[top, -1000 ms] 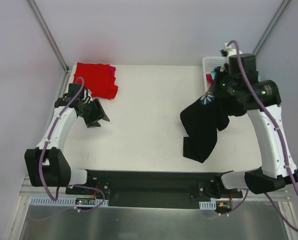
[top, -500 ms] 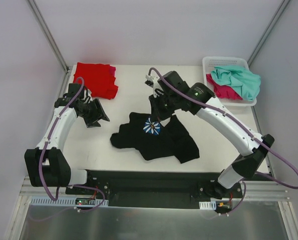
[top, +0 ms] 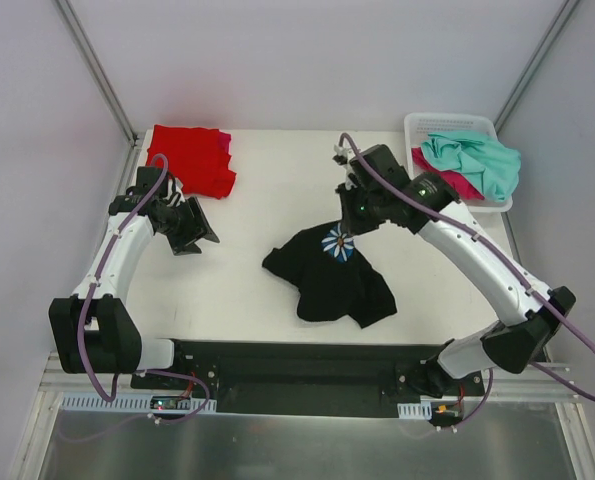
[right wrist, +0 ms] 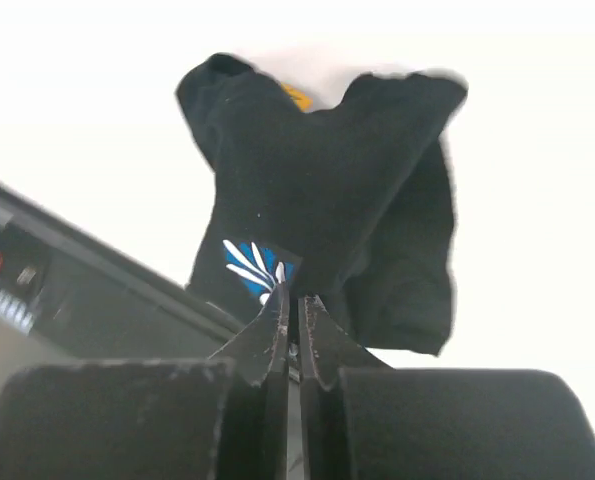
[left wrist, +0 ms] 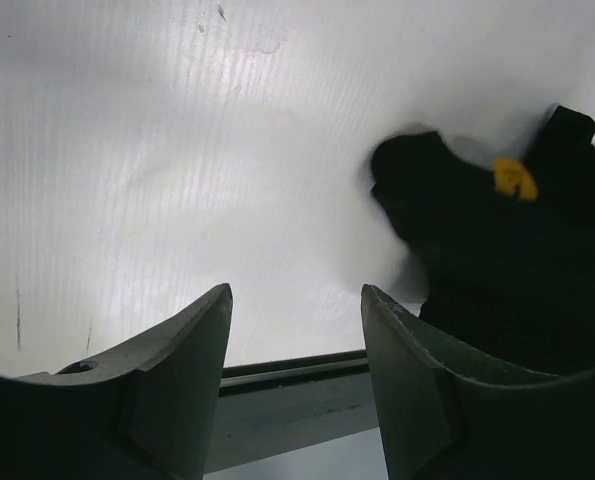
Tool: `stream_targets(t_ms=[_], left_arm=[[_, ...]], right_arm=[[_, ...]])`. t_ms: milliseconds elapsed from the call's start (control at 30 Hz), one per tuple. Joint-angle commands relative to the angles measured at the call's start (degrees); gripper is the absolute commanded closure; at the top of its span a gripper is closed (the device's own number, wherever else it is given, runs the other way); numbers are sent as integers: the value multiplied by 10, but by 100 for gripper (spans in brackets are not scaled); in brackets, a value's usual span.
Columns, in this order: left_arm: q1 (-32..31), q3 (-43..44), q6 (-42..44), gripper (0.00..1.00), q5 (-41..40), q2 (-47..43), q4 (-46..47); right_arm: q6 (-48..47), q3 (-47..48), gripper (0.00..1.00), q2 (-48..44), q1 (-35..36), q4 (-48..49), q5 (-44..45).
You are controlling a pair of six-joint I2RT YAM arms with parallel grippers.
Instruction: Fold and stack the t-shirts
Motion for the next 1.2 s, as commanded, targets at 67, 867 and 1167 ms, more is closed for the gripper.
stream_targets(t_ms=[67,867,1167], left_arm=[[-1,10,9,46,14,-10,-3],[0,-8,16,46,10,4,5],[-1,-5,15,46,9,13,10]], right_arm=[[6,81,99,20,-93,25,162],[-59,108,99,-29,142,-17,-47],[-52,102,46,-70,116,13,12]])
